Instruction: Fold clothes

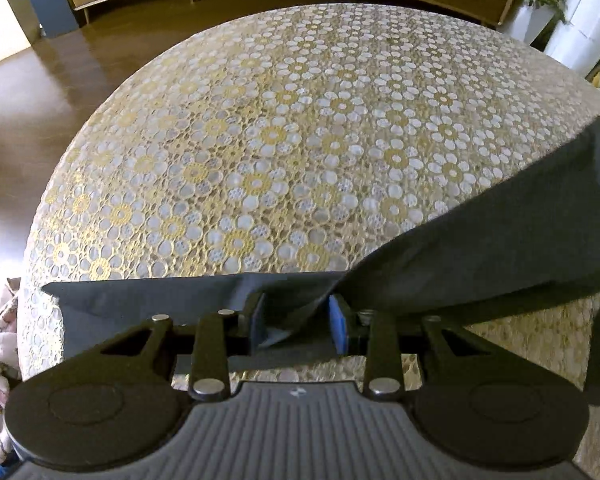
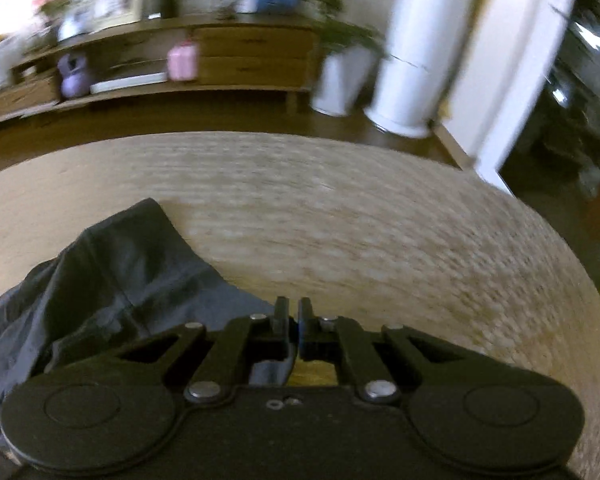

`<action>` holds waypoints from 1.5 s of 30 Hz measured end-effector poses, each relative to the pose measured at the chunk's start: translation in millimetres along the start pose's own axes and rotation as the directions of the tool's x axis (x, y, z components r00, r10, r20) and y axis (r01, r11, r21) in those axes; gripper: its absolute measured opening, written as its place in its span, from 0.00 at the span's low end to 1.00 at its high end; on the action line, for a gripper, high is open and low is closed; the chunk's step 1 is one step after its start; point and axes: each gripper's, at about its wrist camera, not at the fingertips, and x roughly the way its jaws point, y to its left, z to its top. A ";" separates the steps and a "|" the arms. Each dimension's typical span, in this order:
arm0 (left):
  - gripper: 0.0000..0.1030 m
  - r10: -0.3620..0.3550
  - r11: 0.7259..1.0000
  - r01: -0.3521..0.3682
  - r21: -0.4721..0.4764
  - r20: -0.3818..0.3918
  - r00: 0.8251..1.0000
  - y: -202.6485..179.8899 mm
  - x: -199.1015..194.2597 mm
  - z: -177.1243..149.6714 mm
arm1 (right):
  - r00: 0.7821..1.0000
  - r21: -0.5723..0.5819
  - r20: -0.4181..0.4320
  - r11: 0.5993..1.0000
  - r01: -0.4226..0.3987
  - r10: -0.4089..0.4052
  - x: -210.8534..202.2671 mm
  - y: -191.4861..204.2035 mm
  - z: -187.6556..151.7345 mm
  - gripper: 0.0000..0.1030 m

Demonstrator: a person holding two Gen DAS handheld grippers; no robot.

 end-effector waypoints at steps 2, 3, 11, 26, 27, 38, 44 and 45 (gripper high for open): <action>0.33 -0.013 1.000 0.013 0.010 0.009 1.000 -6.6 0.7 3.7 | 0.999 0.039 -0.006 0.999 0.033 -0.033 4.2 -22.3 -5.6 1.00; 0.42 -0.024 1.000 0.024 0.016 0.013 1.000 -10.2 0.7 5.5 | 0.999 0.057 -0.009 0.997 0.050 -0.050 6.2 -33.4 -8.5 1.00; 0.52 -0.097 0.991 0.087 0.097 0.103 0.990 -43.3 -20.3 15.2 | 0.979 0.169 -0.062 0.965 0.201 -0.193 20.9 -119.0 -34.2 1.00; 0.68 -0.101 0.992 0.099 0.073 0.024 0.995 -27.6 -9.1 20.6 | 0.966 0.172 -0.086 0.952 0.254 -0.242 -8.8 -158.0 -64.4 1.00; 0.68 -0.096 0.993 0.094 0.077 0.018 0.995 -27.2 -6.8 18.7 | 0.970 0.159 -0.074 0.957 0.242 -0.233 -13.3 -154.7 -63.1 1.00; 0.70 -0.050 0.993 0.050 0.106 0.000 0.999 -39.8 13.4 7.5 | 0.980 0.354 -0.188 0.926 0.129 -0.064 -3.5 -189.8 -78.3 1.00; 0.71 -0.041 0.994 0.039 0.106 0.017 0.999 -42.4 16.6 8.6 | 0.968 0.336 -0.248 0.933 0.125 -0.041 24.7 -176.4 -92.3 1.00; 0.72 -0.041 0.994 0.039 0.106 0.020 0.999 -43.2 16.7 8.8 | 0.968 0.312 -0.244 0.940 0.139 -0.062 25.3 -171.5 -91.8 1.00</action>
